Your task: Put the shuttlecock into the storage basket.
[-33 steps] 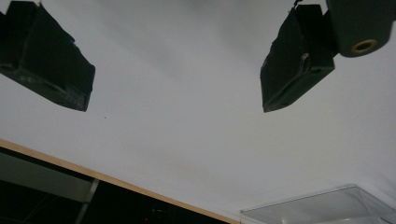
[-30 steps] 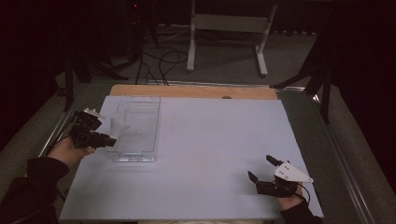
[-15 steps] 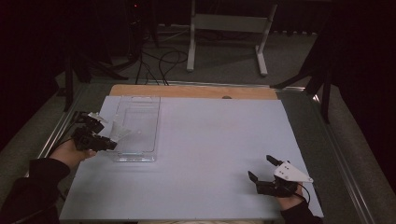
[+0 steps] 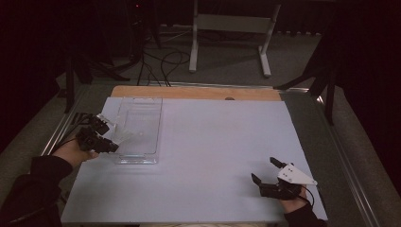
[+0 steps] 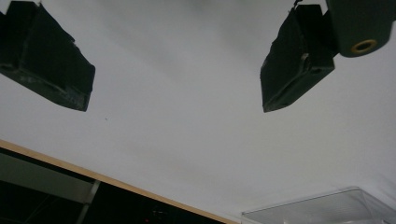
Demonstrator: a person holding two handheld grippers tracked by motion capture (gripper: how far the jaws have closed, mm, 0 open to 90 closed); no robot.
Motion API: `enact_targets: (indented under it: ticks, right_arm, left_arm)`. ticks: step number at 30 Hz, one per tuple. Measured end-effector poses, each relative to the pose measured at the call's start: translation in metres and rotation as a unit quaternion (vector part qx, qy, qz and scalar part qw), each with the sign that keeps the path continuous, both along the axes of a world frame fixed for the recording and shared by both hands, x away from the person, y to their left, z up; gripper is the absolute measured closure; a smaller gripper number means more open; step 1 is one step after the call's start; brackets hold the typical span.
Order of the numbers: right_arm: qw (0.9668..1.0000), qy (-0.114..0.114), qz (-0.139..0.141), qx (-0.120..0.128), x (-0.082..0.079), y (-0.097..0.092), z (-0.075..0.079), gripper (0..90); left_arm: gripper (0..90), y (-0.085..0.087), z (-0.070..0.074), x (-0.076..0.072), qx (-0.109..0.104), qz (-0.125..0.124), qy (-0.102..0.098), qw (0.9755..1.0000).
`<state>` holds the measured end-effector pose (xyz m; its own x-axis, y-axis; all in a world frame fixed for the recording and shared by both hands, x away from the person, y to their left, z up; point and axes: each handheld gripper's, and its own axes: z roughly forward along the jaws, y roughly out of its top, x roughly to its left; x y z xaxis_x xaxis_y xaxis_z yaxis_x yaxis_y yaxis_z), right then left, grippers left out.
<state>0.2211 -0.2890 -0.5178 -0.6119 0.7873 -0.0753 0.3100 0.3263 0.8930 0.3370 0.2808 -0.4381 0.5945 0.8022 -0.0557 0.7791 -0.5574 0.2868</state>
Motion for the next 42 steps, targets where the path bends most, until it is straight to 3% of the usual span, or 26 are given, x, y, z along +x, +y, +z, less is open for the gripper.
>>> enact_targets:
  ticks: [7,9,17,26,32,38,42]
  right_arm:
    - [1.0,0.0,0.0,0.001,0.0,0.0,0.0,10.2]
    - [1.0,0.0,-0.001,0.003,0.0,0.0,0.0,10.2]
    - [1.0,-0.001,-0.001,0.003,0.0,0.0,0.0,10.2]
    - [1.0,-0.001,0.0,0.004,0.0,0.0,0.0,10.1]
    - [1.0,-0.002,0.0,0.004,0.0,0.0,0.0,10.2]
    - [1.0,0.0,0.0,0.005,0.0,0.0,0.0,10.2]
    - [1.0,0.002,-0.001,0.005,0.001,-0.001,-0.001,10.2]
  left_arm:
    - [64.9,-0.001,0.002,0.005,0.01,0.012,0.011,0.9998]
    - [57.8,-0.001,0.002,0.006,0.011,0.016,0.015,0.9997]
    - [36.9,-0.003,0.011,0.008,0.006,0.046,0.002,0.9989]
    - [23.9,-0.007,0.016,0.007,-0.009,0.041,-0.002,0.9991]
    - [19.7,-0.013,0.018,0.007,-0.009,0.028,-0.006,0.9995]
    - [8.4,-0.017,0.019,0.009,0.001,0.042,-0.019,0.999]
    - [0.2,-0.017,0.019,0.007,-0.02,0.012,-0.005,0.9997]
